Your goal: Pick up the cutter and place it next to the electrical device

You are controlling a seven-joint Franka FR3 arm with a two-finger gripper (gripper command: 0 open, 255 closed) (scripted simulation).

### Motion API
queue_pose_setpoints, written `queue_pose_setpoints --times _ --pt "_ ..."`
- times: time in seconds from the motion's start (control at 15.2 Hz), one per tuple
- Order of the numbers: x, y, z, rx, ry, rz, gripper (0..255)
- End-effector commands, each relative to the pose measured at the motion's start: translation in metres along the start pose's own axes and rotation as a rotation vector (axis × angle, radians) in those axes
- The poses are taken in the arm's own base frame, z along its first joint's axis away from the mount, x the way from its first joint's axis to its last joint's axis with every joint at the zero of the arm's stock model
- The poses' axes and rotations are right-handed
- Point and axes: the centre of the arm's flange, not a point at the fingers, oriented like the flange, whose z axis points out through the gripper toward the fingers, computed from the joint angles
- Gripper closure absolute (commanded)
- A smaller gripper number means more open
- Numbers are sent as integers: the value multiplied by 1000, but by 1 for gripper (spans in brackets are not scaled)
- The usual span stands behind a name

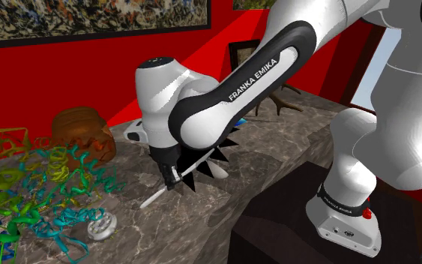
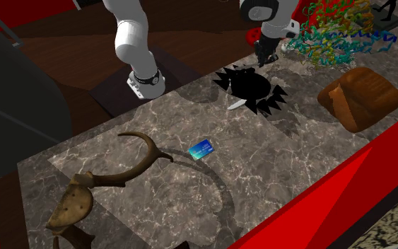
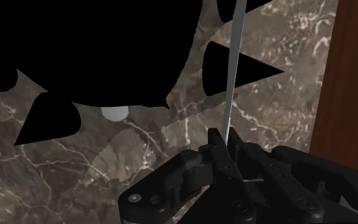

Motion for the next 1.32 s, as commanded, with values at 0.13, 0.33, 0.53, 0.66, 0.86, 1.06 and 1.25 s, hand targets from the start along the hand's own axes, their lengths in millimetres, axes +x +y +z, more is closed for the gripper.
queue_pose_setpoints --times 0.13,0.33,0.53,0.66,0.86,1.06,1.25 --pt "-1 0 1 1 -1 1 255" --pt "-1 0 1 1 -1 1 0" --pt "-1 0 1 1 -1 1 0" --pt "-1 0 -12 1 -1 1 0" --pt "-1 0 -49 1 -1 1 0" --pt "-1 0 -49 1 -1 1 0" --pt "-1 0 -49 1 -1 1 0"
